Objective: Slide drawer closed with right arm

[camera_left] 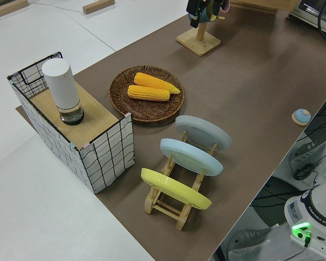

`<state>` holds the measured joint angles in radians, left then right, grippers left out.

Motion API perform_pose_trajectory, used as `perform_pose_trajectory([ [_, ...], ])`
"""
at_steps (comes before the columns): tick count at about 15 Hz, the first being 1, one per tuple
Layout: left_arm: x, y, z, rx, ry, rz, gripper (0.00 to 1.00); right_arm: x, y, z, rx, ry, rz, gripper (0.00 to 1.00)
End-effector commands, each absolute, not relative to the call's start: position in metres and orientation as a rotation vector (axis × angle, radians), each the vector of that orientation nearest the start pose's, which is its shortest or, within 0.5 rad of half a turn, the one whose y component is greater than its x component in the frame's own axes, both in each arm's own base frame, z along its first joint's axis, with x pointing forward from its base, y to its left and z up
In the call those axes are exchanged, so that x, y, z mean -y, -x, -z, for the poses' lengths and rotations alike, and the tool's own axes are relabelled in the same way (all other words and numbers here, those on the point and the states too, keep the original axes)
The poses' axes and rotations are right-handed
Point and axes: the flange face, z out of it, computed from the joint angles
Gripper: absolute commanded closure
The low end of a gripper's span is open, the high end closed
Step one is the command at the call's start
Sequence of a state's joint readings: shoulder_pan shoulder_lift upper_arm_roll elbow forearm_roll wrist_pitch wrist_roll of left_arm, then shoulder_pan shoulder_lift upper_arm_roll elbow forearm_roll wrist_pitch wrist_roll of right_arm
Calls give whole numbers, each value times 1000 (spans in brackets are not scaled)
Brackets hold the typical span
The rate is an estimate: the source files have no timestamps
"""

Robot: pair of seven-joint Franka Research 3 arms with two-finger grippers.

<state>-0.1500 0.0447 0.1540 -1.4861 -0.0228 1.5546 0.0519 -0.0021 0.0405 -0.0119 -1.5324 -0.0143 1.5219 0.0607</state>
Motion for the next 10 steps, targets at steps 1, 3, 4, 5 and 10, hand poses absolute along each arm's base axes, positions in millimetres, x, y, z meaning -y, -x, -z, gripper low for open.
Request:
perform_pose_trajectory([
  [1, 2, -571, -641, -88, 3139, 52, 2, 13, -565, -631, -106, 3137, -53, 15],
  [3, 2, -571, -641, -88, 3139, 52, 5, 13, -565, -631, -108, 3138, -53, 15],
  [4, 2, -571, -641, -88, 3139, 52, 2, 14, -565, -631, -111, 3138, -53, 15],
  [5, 2, -571, -641, -88, 3139, 52, 2, 15, -564, -631, -115, 3135, -55, 15],
  [10, 2, -571, -641, -88, 3137, 52, 2, 15, -564, -630, -114, 3146, -55, 17],
])
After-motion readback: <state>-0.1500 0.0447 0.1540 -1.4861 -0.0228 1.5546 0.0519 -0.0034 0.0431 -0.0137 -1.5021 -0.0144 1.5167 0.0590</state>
